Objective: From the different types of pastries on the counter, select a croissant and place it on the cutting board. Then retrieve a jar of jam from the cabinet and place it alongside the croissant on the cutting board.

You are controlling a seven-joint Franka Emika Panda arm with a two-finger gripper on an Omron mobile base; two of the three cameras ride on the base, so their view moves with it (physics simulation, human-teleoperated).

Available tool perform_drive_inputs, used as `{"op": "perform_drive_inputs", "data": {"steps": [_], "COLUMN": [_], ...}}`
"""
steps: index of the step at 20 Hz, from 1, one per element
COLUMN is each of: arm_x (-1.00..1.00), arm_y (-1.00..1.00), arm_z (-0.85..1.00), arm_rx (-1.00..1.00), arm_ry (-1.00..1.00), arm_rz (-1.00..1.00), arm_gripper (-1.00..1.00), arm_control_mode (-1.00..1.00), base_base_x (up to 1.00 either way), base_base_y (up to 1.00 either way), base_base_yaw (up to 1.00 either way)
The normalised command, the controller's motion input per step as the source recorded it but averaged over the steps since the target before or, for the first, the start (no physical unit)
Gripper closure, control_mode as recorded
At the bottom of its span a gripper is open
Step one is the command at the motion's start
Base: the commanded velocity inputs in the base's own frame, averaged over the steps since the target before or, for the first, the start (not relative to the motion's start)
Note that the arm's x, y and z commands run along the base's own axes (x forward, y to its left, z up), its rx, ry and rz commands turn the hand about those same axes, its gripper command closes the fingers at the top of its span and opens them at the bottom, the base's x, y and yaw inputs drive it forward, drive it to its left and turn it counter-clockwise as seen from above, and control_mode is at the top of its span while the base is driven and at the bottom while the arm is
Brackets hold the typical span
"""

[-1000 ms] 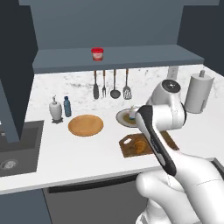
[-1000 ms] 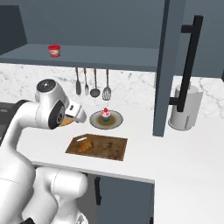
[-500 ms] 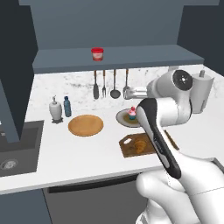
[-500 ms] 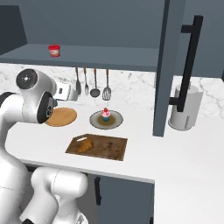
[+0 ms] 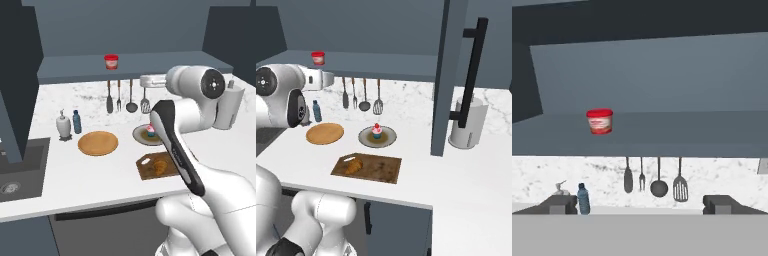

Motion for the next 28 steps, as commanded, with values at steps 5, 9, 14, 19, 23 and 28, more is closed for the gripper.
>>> {"op": "perform_drive_inputs", "data": {"steps": [5,9,14,19,23,28], "arm_x": [0.05,0.27,0.07,0.55,0.89,0.70], "arm_y": [0.49,0.66,0.23,0.71,0.19,-0.12], "arm_z": [0.33,0.01,0.00,0.02,0.08,0.01], "arm_rx": [-0.06,-0.09,-0.02,-0.02,0.00,0.03], "arm_ry": [-0.03,0.04,0.01,0.02,0.03,0.00], "arm_rz": [0.00,0.00,0.00,0.00,0.00,0.00], "arm_gripper": [-1.00,-1.00,-1.00,-1.00,-1.00,-1.00], "arm_control_mode": [-1.00,-1.00,-1.00,-1.00,-1.00,-1.00], "base_base_x": [0.00,0.00,0.00,0.00,0.00,0.00], "base_base_y": [0.00,0.00,0.00,0.00,0.00,0.00], "base_base_yaw": [0.00,0.00,0.00,0.00,0.00,0.00]}}
